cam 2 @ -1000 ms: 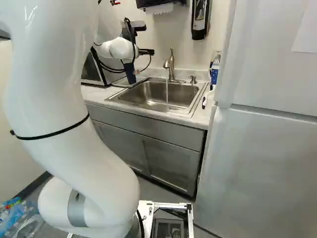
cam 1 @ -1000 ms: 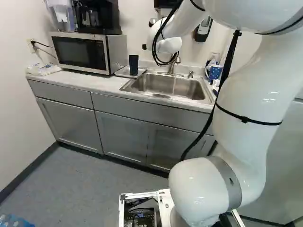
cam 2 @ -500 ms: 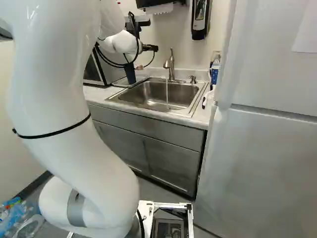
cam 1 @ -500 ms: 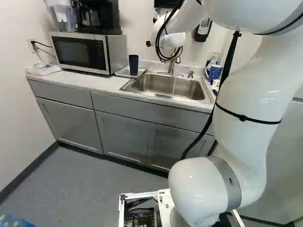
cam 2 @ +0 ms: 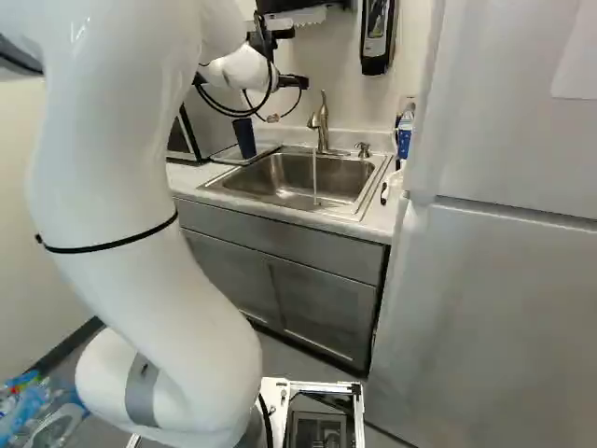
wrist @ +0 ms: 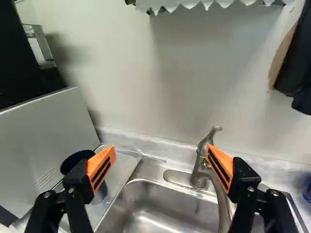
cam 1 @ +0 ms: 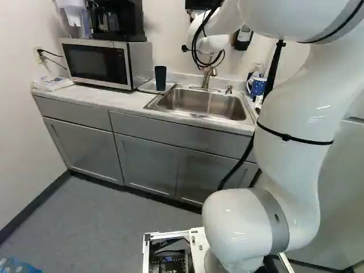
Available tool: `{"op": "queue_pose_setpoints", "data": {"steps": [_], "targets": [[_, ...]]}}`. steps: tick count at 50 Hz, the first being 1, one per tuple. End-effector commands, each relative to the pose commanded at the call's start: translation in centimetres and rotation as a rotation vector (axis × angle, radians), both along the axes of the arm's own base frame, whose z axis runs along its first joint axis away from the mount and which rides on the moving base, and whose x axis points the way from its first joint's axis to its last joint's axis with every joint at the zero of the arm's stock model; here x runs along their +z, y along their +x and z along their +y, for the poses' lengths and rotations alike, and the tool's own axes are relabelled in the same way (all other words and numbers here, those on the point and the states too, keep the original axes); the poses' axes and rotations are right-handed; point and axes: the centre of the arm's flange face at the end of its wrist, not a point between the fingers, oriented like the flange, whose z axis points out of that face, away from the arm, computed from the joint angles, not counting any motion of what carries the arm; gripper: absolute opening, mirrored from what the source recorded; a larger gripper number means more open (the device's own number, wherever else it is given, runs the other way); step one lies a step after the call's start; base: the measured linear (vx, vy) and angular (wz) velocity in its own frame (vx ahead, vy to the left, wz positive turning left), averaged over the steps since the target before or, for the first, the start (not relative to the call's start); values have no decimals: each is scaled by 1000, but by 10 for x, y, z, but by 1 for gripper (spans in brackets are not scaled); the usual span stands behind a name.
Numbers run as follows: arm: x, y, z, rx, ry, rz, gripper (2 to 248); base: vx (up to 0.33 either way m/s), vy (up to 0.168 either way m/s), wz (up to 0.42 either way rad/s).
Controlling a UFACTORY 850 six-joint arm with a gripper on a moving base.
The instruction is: Rinse the cup and place it in the tray
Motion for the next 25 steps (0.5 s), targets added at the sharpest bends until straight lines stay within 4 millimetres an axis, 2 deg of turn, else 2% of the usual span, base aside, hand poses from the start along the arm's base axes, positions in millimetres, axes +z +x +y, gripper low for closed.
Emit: {"op": "queue_pose_setpoints", "data": {"steps": [25], "targets": [[18, 34, -25, -35, 0, -15, 247, 0, 0, 0]]}}
